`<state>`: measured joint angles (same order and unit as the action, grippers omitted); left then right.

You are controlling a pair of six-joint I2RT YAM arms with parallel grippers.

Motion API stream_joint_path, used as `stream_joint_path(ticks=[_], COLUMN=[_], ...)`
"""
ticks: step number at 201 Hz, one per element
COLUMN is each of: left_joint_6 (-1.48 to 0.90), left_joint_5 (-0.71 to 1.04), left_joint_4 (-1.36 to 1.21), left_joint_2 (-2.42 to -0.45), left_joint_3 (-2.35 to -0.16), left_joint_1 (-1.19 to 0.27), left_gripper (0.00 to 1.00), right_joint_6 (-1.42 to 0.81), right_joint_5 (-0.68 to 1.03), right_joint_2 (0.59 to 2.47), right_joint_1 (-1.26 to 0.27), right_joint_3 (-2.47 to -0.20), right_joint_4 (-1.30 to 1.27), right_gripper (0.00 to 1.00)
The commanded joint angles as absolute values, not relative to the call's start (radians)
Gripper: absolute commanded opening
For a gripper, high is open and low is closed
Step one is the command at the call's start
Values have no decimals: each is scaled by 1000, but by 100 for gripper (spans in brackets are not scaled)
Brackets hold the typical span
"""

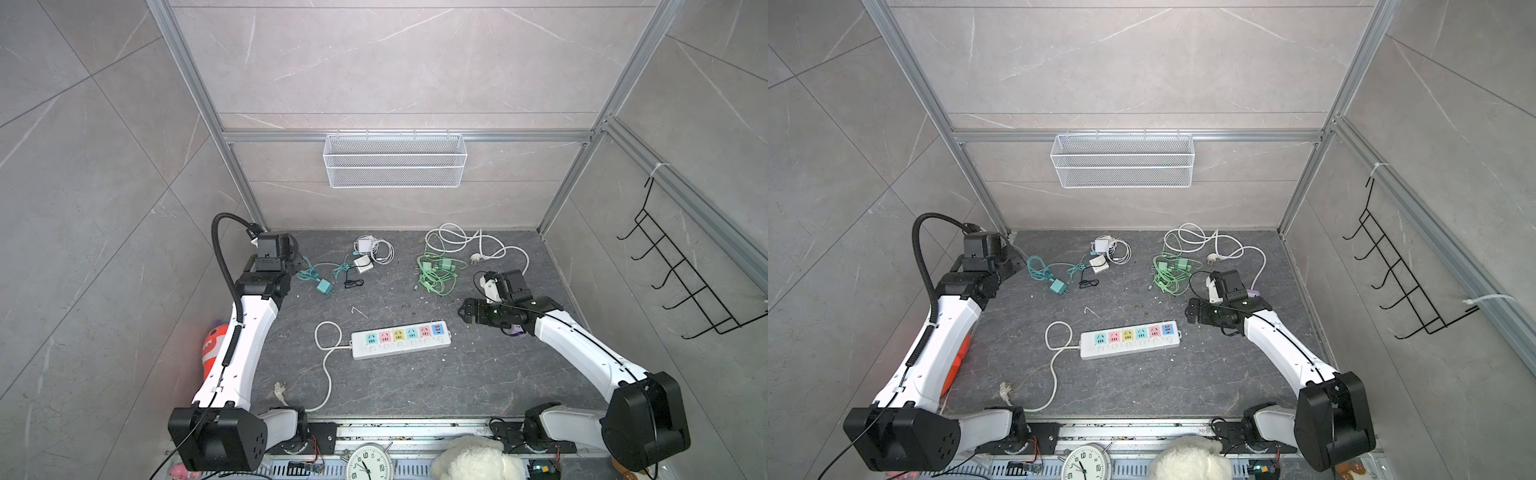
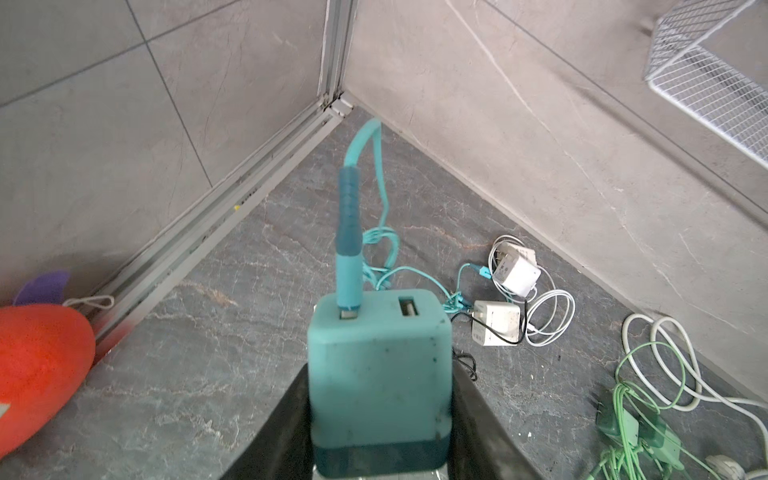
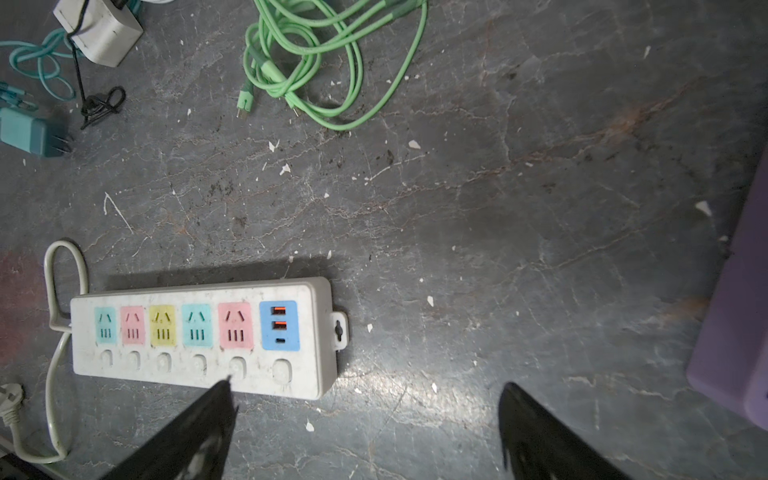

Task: Insert the plug
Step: 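Lift the teal charger with the left gripper while the right gripper approaches it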

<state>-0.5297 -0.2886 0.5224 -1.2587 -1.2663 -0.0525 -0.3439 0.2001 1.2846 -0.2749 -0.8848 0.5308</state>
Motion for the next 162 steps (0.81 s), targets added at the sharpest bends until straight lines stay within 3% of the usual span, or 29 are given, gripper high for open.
stream_joint_path(ticks=[1, 57, 95, 125, 162], left_joint_6=[-435, -310, -197, -219, -96], left_joint_5=[-298, -190, -100, 100, 217], left_joint_4=[394, 335, 178, 6, -196], left_joint_2=[-1266, -1357, -1359, -1366, -1404], left_joint_3=[-1276, -1438, -1371, -1275, -1173], left_joint_1=[-60, -126, -260, -323, -485], left_gripper=[28, 28, 28, 29, 30], right_joint_6=[-359, -359, -390, -419, -455], right_joint_5=[215, 184, 130, 127, 245], right_joint_2=[1273, 1226, 1207, 1213, 1238], right_joint_1=[-277, -276, -262, -219, -147], right_joint_3=[-915, -914, -949, -1035, -1164], right_joint_4=[564, 587, 611, 665, 627], right_gripper=[99, 99, 99, 99, 98])
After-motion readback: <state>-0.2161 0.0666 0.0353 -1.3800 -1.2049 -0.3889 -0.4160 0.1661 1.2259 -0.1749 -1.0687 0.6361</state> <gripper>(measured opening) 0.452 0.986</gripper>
